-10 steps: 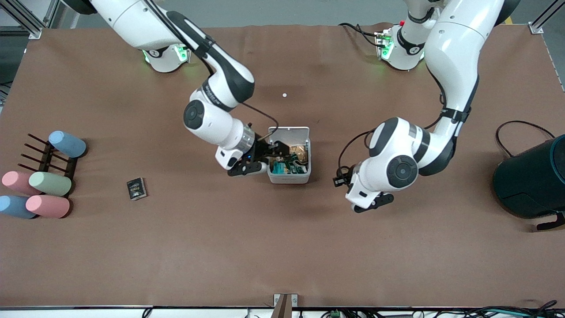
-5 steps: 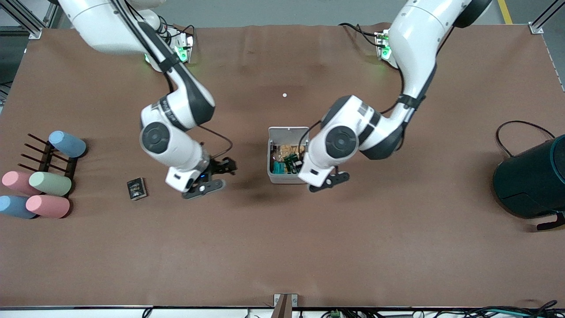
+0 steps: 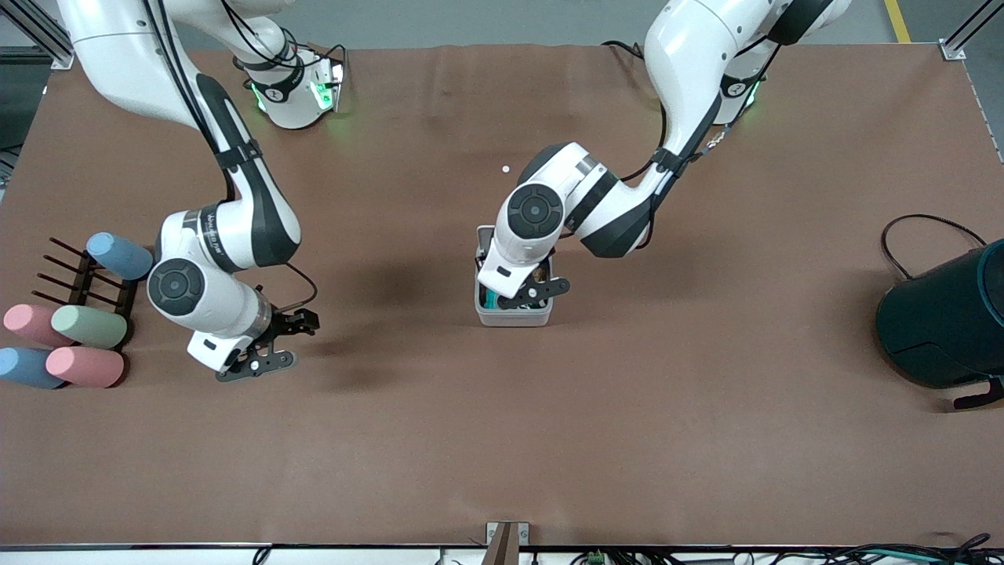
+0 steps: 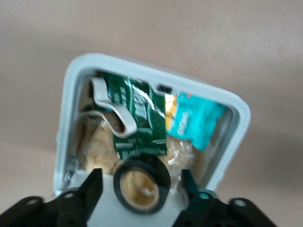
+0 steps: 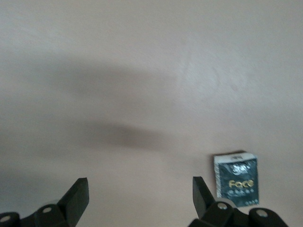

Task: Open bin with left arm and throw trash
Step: 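Drop the tape in the bin with the left gripper while the right gripper withdraws, then grasp the black Face packet with the right gripper while the left gripper withdraws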

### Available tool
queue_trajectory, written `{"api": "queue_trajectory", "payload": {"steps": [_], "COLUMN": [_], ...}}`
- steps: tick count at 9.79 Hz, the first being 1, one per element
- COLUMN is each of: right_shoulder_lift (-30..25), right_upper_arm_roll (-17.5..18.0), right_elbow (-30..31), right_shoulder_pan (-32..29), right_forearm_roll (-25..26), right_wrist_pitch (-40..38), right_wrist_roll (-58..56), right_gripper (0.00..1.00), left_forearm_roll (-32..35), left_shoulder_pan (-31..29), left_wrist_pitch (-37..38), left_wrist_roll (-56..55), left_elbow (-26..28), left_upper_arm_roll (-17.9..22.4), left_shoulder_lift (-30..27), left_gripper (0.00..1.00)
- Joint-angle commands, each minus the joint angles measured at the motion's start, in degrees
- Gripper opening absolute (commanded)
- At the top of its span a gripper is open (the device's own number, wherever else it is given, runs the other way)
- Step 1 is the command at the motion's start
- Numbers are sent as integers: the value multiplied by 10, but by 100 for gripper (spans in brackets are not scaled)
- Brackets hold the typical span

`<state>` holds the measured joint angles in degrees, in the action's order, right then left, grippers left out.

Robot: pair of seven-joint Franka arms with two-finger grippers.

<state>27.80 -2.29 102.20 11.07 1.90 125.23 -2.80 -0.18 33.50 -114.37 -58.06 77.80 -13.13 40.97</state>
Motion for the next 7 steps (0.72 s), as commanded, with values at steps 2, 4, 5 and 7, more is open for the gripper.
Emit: {"api": "queue_trajectory", "payload": {"steps": [2,4,5,7], "right_shoulder_lift": [8,34,47,63], "right_upper_arm_roll": [-70,-71,-70,-70], "right_elbow": [21,21,22,67], "right_shoulder_pan": [16,4,-1,-11], "right_forearm_roll": [55,119,137,145], "right_wrist_pitch": [4,13,42,148], "right_wrist_roll": [5,2,-1,-46], "right_gripper": [99,99,99,99], "left_forearm_roll": [40,40,44,82], "left_shoulder_pan": [-14,-57,-87,-150], "left_wrist_pitch": [5,20,60,127], "left_wrist_roll": [6,27,72,192], "left_elbow": [-20,-21,-21,-13], "left_upper_arm_roll": [4,3,3,2], "left_shoulder_lift": [1,-29,-49,-90], "left_gripper": [100,100,100,100]}}
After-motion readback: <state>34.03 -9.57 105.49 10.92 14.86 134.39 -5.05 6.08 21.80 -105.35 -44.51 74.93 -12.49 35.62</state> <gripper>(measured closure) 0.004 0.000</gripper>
